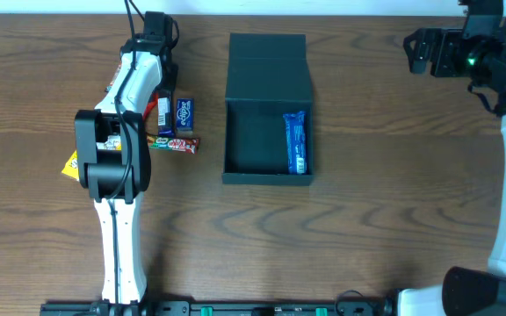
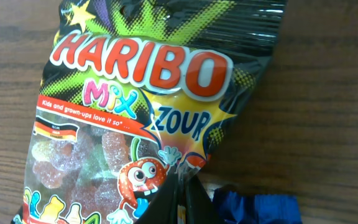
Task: Pack container
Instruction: 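Return the left gripper to the pile and grasp the Haribo bag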
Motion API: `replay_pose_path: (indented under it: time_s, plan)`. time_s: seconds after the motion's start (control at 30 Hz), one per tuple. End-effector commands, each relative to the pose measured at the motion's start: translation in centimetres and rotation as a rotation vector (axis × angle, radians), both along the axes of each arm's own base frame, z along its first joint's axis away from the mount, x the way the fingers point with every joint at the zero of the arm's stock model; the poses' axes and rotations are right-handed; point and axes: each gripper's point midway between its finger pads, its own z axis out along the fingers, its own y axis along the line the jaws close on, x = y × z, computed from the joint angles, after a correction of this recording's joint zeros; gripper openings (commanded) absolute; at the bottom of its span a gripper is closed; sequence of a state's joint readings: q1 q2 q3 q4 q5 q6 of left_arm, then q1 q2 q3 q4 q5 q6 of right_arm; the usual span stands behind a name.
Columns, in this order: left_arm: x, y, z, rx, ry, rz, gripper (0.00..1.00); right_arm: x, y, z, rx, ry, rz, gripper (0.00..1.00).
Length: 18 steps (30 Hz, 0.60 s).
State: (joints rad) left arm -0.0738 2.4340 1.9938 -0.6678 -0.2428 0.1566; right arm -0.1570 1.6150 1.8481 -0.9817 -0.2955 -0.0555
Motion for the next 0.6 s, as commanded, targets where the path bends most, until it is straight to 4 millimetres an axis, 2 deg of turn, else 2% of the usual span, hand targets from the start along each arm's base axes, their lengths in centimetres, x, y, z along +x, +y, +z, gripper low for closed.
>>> replay_pose_path:
  time_s: [0.0, 0.13, 0.23, 0.27, 0.3, 0.33, 0.4, 0.57]
  plan:
    - [-0.2, 0.5, -0.8, 0.023, 0.022, 0.012, 0.06, 0.1, -0.2, -0.8, 0.002, 0.017, -0.004, 0.99]
    - [0.3, 0.4, 1.0, 0.068, -0.003, 0.017, 0.06, 0.2, -0.2, -0.7, 0.002, 0.016, -0.004, 0.99]
    - [1.2, 0.1, 3.3, 0.096, -0.038, 0.02, 0.05, 0.2, -0.2, -0.7, 0.002, 0.016, -0.003, 0.99]
    - [1.6, 0.1, 4.3, 0.109, -0.057, 0.024, 0.06, 0.2, -0.2, -0.7, 0.002, 0.016, -0.003, 0.99]
    - [2.3, -0.2, 6.3, 0.129, -0.098, 0.035, 0.06, 0.2, -0.2, -0.7, 0.002, 0.016, -0.003, 0.99]
    - [2.6, -0.2, 7.0, 0.134, -0.112, 0.039, 0.05, 0.2, -0.2, -0.7, 0.002, 0.016, -0.004, 0.99]
    - [3.5, -0.9, 10.2, 0.135, -0.178, 0.054, 0.06, 0.1, -0.2, -0.7, 0.002, 0.017, -0.004, 0.99]
    - [3.8, -2.9, 15.7, 0.086, -0.292, 0.104, 0.06, 0.2, -0.5, -0.8, -0.001, 0.017, -0.012, 0.99]
